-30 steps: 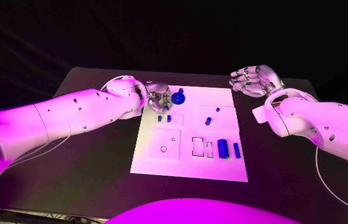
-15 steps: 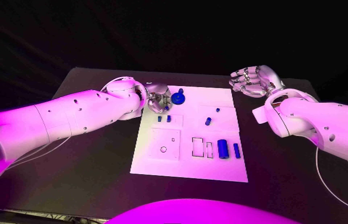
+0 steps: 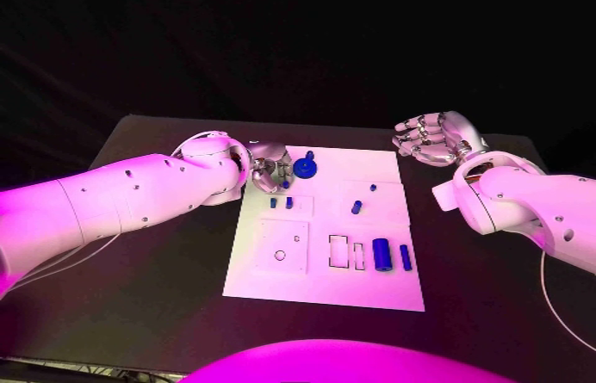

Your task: Assemble the parts on the task board

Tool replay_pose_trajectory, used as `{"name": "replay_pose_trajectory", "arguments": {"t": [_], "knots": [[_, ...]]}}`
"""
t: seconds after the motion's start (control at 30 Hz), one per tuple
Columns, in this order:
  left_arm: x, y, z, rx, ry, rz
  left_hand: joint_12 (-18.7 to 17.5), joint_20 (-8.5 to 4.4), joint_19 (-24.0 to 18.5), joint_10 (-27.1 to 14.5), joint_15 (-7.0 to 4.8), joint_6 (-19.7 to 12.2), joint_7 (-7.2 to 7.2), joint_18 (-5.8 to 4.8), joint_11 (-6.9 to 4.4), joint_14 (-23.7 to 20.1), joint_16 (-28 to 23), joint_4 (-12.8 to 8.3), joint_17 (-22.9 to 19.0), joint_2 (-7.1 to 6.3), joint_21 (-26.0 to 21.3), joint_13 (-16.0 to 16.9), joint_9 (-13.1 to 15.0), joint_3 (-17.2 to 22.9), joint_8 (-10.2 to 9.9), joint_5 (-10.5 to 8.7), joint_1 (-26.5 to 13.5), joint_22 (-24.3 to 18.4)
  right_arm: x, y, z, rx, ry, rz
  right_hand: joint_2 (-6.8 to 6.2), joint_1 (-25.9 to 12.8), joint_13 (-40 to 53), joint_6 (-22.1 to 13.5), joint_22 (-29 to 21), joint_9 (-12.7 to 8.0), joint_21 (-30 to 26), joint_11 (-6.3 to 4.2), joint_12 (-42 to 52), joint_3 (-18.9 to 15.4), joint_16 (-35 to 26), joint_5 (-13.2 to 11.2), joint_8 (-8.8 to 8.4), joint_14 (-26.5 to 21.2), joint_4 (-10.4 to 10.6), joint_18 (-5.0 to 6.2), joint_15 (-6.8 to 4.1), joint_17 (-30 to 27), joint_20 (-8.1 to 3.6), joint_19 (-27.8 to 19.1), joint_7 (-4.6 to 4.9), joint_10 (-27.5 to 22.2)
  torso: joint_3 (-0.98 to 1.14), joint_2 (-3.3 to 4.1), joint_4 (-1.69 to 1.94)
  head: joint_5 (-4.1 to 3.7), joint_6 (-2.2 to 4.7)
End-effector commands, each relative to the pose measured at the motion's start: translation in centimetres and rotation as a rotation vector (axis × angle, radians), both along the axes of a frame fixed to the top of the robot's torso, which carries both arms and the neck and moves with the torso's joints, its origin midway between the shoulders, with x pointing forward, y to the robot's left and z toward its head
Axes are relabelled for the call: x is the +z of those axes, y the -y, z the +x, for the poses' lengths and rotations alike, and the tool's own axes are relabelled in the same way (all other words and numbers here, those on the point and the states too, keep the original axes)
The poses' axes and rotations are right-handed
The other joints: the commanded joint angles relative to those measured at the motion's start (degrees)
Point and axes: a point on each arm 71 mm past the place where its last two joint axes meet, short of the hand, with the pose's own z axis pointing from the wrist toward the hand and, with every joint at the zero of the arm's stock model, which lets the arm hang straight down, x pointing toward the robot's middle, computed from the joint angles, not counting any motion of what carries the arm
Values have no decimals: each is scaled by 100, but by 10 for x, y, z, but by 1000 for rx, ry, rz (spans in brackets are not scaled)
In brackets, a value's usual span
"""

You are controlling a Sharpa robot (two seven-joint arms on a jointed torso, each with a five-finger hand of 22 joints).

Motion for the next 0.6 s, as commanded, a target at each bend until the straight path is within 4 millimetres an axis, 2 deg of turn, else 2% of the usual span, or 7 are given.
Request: {"name": "replay_pose_trajectory", "arguments": {"t": [0.03, 0.2, 0.47, 0.6], "knots": [[1, 0, 0, 9, 4, -6, -49, 18, -60, -75, 6, -137, -23, 85, 13, -77, -53, 6, -85, -23, -57, 5, -17, 25, -86, 8, -70, -48, 0, -2, 0, 19, 5, -1, -2, -59, -5, -24, -5, -6, -17, 20, 2, 8, -19, 39, -27, 38, -40, 26, -9, -7, 8, 26, 231, -21, 1, 0, -1, 2, -1], [0, -1, 0, 18, -3, -1, -137, 63, -52, -262, 61, -495, -109, 86, 81, -227, -138, 23, -359, -81, -112, 15, -73, 22, -309, 8, -120, -96, 0, -1, 0, 20, 5, -1, 0, -54, -5, -24, -10, -7, -17, 20, 2, 13, -23, 47, -27, 34, -45, 25, -8, -9, 9, 26, 230, -22, 2, 0, -1, 2, -1], [-2, -8, 1, 39, -16, 21, -273, 143, -58, -594, 151, -710, -183, 85, 188, -382, -215, 23, -647, -128, -166, -17, -102, -73, -422, 7, -121, -141, 0, -1, 0, 25, -5, -5, -6, -52, -5, -23, -19, -7, -21, 21, 3, 16, -36, 60, -27, 16, -52, 23, -3, -15, 11, 19, 230, -21, 3, 1, -4, -2, 2], [-2, -14, 2, 55, -13, 31, -327, 176, -62, -760, 186, -747, -200, 85, 231, -443, -237, 13, -774, -122, -177, -43, -104, -120, -436, 8, -90, -154, -2, -1, 0, 45, -21, -19, -33, 4, -9, 56, -93, 3, -46, 14, -11, 68, -122, 63, 12, -109, -142, 17, 22, -72, 32, -53, 214, 3, 3, -2, -5, -7, 7]]}}
